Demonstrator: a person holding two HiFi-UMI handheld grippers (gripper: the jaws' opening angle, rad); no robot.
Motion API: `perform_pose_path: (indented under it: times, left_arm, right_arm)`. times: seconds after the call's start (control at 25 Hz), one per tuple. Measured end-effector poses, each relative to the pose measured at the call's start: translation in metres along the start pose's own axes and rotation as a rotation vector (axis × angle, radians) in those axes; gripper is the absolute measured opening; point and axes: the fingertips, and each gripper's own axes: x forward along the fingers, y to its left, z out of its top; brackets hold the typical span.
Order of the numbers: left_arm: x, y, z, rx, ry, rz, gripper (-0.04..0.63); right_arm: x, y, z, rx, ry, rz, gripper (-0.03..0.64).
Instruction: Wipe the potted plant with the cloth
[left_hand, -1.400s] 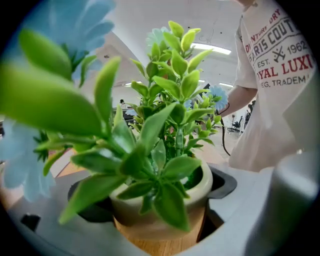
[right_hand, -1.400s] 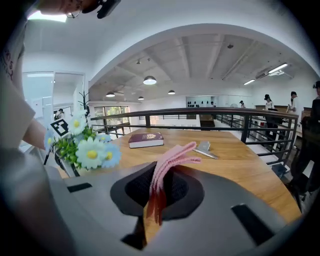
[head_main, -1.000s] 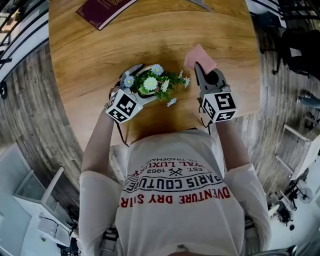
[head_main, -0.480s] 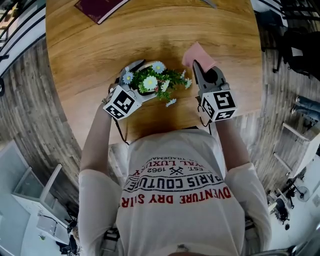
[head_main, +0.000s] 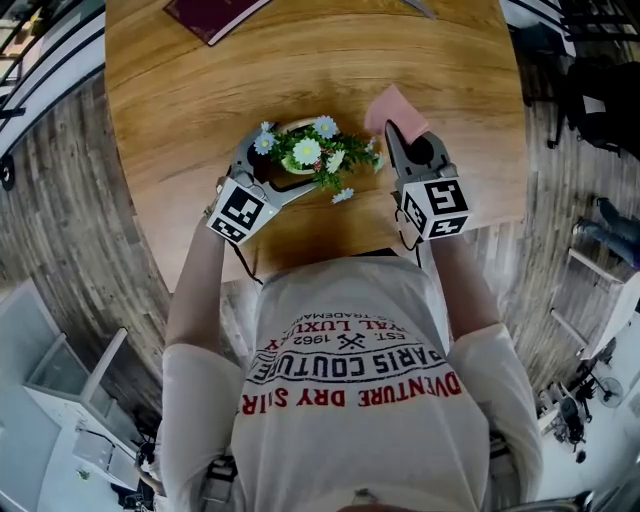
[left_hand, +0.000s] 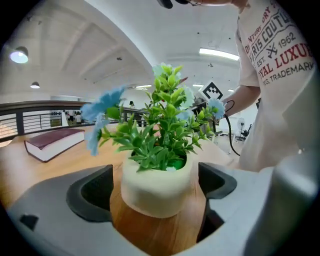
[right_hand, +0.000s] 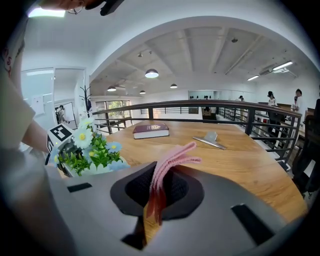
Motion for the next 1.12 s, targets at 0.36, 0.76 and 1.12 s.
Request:
perform_pose_path:
  times: [0.36, 0.76, 1.12]
  left_arm:
    - [-0.058, 0.016, 0.034, 0.014, -0.054, 0.19, 0.52]
    - [-0.128, 0.032, 0.124, -0.03, -0.317, 0.442, 0.152]
    - [-0.16, 0.048, 0.152, 0.013, -0.249, 0.643, 0.017]
  right_arm:
    - [-0.021, 0.017, 0.03, -0.048, -0.076, -0.01, 0.035]
    - [-0.048, 0.045, 0.082, -0.116, -0.226, -0.016, 0.035]
    - [-0.06, 0.054, 0.112, -0.175, -0.302, -0.022, 0.035]
